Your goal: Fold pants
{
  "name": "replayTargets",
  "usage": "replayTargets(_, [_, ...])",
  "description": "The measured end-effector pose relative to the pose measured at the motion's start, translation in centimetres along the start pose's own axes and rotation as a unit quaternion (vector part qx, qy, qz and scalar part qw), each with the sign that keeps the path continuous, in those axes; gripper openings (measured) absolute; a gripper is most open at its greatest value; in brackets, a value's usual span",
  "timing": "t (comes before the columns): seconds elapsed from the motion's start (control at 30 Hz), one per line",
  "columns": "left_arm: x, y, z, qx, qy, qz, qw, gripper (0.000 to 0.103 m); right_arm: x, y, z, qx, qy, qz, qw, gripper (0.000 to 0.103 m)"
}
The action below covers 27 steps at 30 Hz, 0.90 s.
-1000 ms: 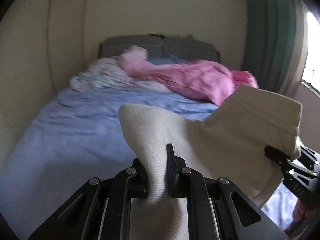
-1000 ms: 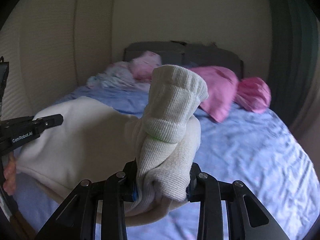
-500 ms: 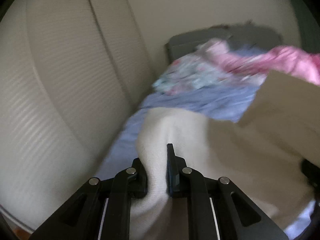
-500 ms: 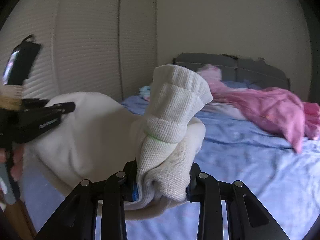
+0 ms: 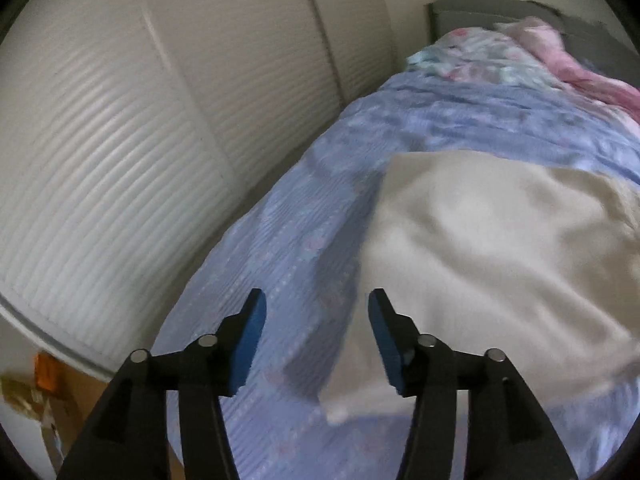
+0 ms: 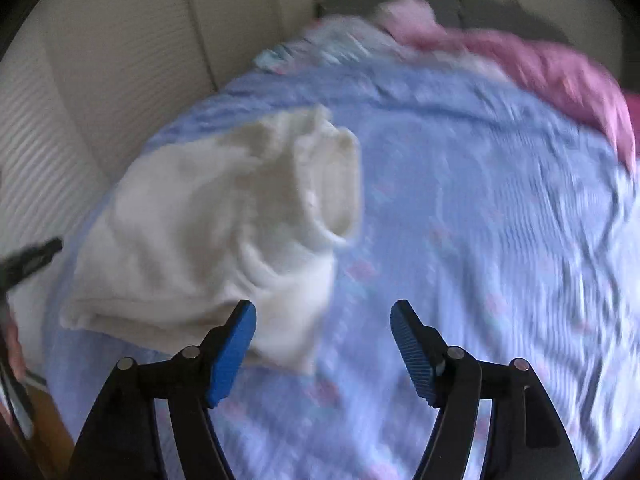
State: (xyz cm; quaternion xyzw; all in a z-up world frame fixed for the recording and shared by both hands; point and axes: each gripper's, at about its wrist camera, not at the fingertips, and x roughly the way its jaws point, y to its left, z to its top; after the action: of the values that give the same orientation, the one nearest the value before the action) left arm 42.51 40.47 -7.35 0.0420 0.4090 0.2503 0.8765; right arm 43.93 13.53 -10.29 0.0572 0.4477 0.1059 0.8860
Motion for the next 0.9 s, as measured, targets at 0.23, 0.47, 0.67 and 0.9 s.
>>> replayTargets(0.23, [-11.0,-2.3,-1.3,0.045,-0.066,-0.057,0.9952,0.076,-6.2,-3.9,-1.2,-0.040,-0.050,-0.015,0.998,0.070])
replayTargets(0.47, [-23.3,-4.6,-3.1,0.073,-0.139,-0.099,0.9826,0.103,-18.9,-6.9,-2.5,-0.106,-0.147,-0.032,0.983,0.080])
replayTargets(0.67, [-31.1,-6.5,-6.9,0.095,-0.140,-0.139,0.9757,0.103,-28.3,-9.7,-5.3,-0.110,-0.171,-0.031,0.979,0.087])
replayTargets(0.9, [-39.2,-8.6,-12.2,0.114,-0.168,-0.167,0.9648,0.103,-35.7,-13.3,-11.3,-0.090,-0.202,-0.061,0.973,0.087])
